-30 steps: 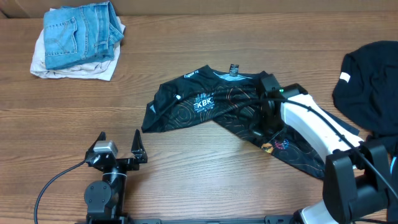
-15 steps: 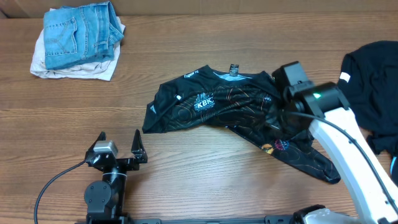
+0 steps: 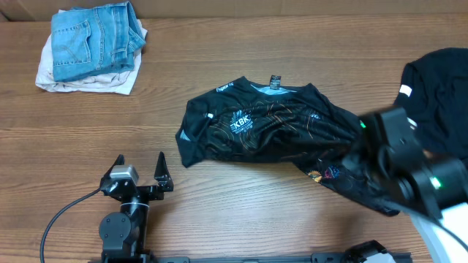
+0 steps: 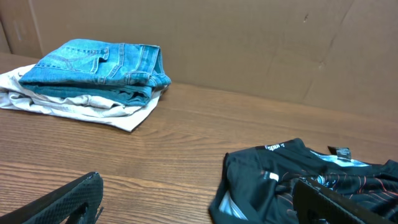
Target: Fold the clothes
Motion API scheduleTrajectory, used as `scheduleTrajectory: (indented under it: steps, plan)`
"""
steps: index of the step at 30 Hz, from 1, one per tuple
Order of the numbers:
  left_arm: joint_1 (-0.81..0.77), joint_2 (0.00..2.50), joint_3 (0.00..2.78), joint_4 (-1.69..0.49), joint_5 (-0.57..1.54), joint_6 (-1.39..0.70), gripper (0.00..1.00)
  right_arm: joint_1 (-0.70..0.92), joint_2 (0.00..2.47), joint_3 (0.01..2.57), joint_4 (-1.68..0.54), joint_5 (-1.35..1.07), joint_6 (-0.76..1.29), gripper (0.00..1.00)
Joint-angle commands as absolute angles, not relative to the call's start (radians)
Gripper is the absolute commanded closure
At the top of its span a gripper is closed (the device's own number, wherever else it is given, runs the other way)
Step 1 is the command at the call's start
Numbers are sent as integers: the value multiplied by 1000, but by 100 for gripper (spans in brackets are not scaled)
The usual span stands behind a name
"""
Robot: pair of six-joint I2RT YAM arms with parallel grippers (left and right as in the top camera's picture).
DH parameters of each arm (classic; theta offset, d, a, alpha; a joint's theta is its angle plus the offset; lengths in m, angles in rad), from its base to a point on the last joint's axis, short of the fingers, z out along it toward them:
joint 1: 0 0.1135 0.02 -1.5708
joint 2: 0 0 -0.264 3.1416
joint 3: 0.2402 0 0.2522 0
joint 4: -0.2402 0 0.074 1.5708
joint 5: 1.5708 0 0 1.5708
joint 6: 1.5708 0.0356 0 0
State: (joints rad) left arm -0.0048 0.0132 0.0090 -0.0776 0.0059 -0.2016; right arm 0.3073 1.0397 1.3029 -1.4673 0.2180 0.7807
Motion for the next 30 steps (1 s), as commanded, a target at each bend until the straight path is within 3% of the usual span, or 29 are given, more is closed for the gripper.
scheduleTrajectory:
  steps: [1,7,8,15,22,30]
  plan:
    - [1,5,5,-77,-4,-183,0,307,942,1331,-1487,269,808,96]
    - [-1,5,5,-73,75,-337,0,307,863,1331,-1499,257,808,96]
    - [-1,5,6,-60,164,-426,0,307,865,1331,-1508,257,808,95]
    - [-1,5,19,-41,532,-435,0,307,883,1330,-1516,258,804,95]
    - [-1,81,309,-436,333,-381,0,307,892,1330,-1498,261,804,94]
    - [-1,480,709,-722,364,-214,0,307,911,1330,-1468,261,805,92]
